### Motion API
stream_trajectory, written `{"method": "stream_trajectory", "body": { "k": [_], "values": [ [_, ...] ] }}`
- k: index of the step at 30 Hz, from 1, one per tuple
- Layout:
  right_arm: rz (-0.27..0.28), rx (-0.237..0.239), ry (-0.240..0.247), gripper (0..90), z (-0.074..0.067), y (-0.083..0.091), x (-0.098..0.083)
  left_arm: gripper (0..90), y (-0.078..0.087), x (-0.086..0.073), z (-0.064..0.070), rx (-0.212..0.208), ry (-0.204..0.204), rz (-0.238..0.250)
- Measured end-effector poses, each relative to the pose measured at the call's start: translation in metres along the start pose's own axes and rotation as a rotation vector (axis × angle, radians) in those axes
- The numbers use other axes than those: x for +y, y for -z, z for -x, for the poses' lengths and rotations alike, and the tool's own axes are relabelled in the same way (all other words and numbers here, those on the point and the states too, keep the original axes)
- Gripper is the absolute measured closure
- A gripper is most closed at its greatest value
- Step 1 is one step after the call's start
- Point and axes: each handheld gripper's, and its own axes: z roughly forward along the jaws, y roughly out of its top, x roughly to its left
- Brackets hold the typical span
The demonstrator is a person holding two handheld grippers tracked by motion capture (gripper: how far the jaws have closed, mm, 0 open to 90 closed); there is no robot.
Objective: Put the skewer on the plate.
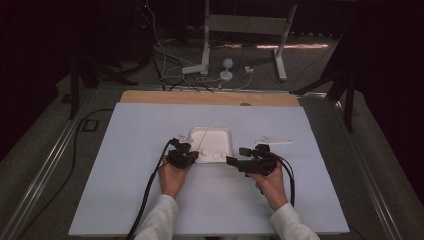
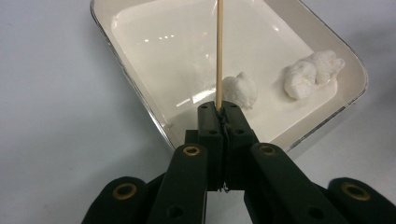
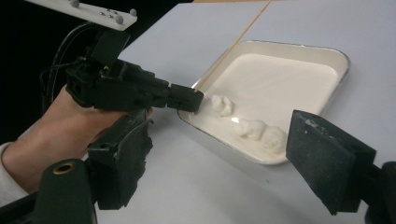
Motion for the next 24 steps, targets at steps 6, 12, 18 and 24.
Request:
{"method": "stream_trajectory", "body": {
  "k": [6,12,18,24],
  "values": [
    [-0.006,-0.012,0.0,20.8,0.002,0.006,-0.005,76.1,0.002,0.0,0.002,-0.003,-0.008,0.014],
    [-0.005,-0.044,0.017,20.2,0.003,0.011,-0.008,54.0,0.018,0.001,0.002,-0.04,-0.015,0.087],
    [0.013,-0.075,0.06,16.3,0.002,0.026,-0.013,37.0,0.054,-0.003,-0.003,-0.087,0.008,0.179],
    [0.038,-0.099,0.083,9.6,0.006,0.042,-0.02,19.9,0.096,-0.016,-0.014,-0.122,0.007,0.315]
  ]
}}
